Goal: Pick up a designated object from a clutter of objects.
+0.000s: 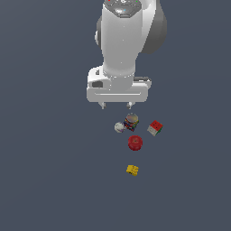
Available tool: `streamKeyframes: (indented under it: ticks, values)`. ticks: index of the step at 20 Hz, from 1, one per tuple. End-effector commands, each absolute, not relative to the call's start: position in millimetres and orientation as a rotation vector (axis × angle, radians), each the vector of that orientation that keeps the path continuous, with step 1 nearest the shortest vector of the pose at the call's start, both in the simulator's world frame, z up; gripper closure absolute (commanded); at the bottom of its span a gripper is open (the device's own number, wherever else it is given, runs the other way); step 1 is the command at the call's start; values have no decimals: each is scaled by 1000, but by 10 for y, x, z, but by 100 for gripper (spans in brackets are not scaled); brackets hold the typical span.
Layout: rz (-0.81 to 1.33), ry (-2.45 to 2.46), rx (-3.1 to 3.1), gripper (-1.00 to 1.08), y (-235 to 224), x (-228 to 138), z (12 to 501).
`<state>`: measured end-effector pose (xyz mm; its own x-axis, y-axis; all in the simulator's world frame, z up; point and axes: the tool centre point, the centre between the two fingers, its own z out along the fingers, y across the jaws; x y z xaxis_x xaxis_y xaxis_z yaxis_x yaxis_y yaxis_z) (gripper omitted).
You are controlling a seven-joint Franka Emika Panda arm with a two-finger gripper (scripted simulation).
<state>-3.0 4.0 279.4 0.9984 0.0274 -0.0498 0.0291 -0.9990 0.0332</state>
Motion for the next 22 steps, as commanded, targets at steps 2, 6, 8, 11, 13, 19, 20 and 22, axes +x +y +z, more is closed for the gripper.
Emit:
streamKeyframes:
  ticks: [2,6,8,11,13,19,20,22]
  values:
    - [-69,32,3107,-92,138,49,2609]
    - [-54,12,3110,-92,298,159,2308]
    - [-46,-1,3112,-92,398,214,2122]
    - [-32,-23,3118,-92,566,284,1812]
    - [-24,-36,3122,-92,667,314,1625]
    - [-8,-68,3133,-92,896,346,1202]
    - [-6,-72,3134,-92,923,347,1152]
    - [-4,-79,3137,-92,968,347,1069]
